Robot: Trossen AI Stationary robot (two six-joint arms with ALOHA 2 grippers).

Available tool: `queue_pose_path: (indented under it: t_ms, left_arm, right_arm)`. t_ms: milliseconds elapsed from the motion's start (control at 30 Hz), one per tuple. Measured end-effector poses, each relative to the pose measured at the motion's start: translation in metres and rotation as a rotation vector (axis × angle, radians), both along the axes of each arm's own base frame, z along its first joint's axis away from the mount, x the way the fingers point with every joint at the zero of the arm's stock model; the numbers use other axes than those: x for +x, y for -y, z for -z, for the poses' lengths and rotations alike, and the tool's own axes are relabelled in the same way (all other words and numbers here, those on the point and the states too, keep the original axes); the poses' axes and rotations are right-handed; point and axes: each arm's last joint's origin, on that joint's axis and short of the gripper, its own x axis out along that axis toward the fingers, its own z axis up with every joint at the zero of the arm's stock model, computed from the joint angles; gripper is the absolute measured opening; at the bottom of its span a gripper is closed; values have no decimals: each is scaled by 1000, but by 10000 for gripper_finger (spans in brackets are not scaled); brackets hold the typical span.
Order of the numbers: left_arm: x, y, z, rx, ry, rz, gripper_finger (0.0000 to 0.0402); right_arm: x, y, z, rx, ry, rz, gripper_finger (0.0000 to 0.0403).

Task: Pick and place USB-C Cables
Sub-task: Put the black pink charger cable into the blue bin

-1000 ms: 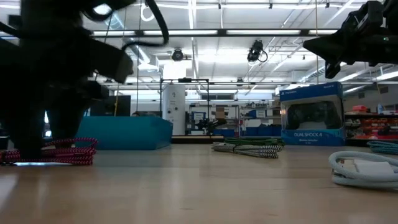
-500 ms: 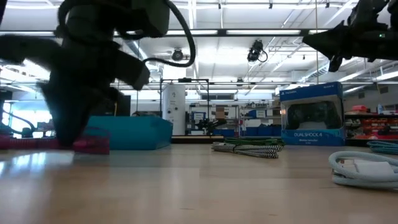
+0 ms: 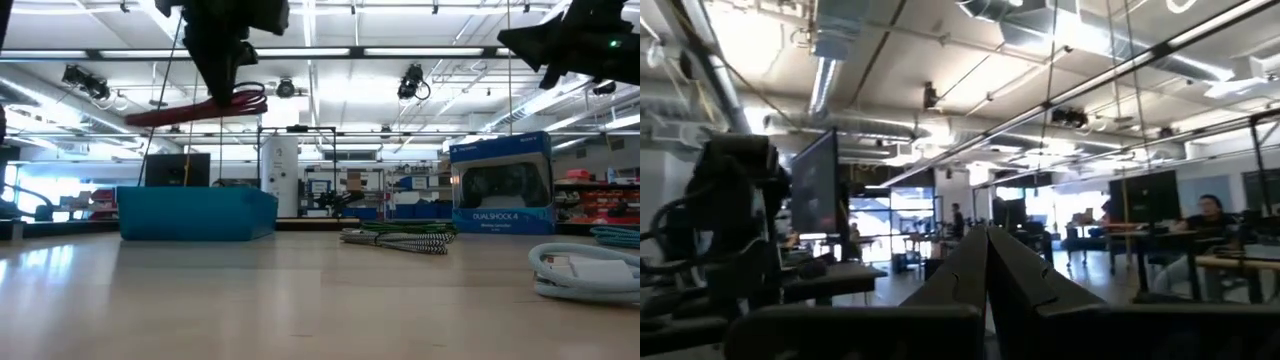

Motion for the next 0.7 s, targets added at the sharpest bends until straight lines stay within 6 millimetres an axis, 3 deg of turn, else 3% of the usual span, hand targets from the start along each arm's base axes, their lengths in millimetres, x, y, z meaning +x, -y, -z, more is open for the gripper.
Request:
queue_pose_path:
  t_ms: [367, 533, 700]
  left_arm:
    - [-10, -98, 14, -27, -27, -58, 10]
    - [-16, -123, 36, -51, -8, -29, 10]
    - [-20, -133, 57, -57, 6, -57, 22]
  right_arm:
    - [-2, 1, -2, -54, -14, 114, 13]
    - [-2, 2, -2, -56, -16, 127, 13]
    - [-2, 2, -2, -65, -22, 133, 13]
